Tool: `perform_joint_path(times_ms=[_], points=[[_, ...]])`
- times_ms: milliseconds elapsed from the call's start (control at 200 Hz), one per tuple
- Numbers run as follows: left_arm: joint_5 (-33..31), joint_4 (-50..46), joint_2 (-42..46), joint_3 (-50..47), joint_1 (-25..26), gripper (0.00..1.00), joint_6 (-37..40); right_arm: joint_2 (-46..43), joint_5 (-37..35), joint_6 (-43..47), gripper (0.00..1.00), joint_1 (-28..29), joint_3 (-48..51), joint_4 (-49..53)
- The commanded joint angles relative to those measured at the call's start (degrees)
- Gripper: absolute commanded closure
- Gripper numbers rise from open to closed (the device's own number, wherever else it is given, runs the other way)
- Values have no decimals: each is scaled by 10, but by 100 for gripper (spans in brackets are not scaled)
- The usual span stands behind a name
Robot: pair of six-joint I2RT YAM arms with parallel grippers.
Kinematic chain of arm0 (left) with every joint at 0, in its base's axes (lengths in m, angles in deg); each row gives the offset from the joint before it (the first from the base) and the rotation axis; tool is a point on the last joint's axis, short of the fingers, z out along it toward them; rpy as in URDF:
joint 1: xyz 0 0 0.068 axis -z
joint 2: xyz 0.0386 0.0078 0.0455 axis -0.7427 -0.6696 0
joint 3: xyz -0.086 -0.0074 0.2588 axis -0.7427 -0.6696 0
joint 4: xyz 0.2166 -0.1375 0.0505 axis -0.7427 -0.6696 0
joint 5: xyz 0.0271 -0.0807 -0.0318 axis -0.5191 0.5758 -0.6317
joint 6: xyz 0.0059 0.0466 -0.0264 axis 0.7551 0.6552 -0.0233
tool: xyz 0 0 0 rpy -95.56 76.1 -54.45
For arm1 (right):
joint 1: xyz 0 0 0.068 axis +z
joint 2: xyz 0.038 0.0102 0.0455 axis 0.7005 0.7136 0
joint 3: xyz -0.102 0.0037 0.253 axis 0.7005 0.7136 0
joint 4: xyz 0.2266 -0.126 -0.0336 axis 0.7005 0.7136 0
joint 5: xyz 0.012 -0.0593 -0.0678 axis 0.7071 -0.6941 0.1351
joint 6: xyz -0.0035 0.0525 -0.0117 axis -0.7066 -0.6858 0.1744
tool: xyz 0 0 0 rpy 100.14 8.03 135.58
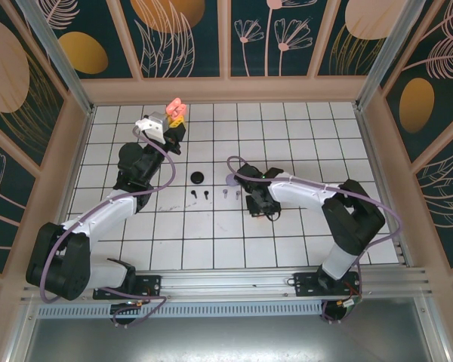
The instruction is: Insert wireless bluetooth earbuds into charging case
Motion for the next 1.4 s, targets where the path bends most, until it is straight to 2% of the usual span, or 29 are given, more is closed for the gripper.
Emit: perform_joint_path(times_ms=[0, 60, 200, 290, 435, 515, 826, 1161, 1396], points=[[15, 9, 7, 18, -4, 100, -18, 12, 4, 35, 75, -13, 7, -8], [17, 10, 5, 17, -4, 100, -21, 16, 8, 33, 71, -19, 6, -11], [19, 13, 3, 16, -4, 100, -24, 18, 12, -6, 46, -26, -6, -7], [17, 17, 3, 14, -4, 100, -27, 8, 10, -69, 41, -26, -23, 11], [16, 23, 2, 14, -4, 100, -30, -35, 10, -203, 40, -21, -27, 13], [17, 24, 1, 14, -4, 100, -30, -57, 7, -226, 39, -17, -25, 0], [24, 15, 0, 23, -4, 100, -29, -51, -14, -91, 38, -26, 4, -22], [25, 17, 2, 19, -4, 100, -37, -50, 26, -106, 38, -39, 78, -78], [24, 20, 1, 17, -4, 100, -43, -40, 56, -112, 39, -32, 93, -107]])
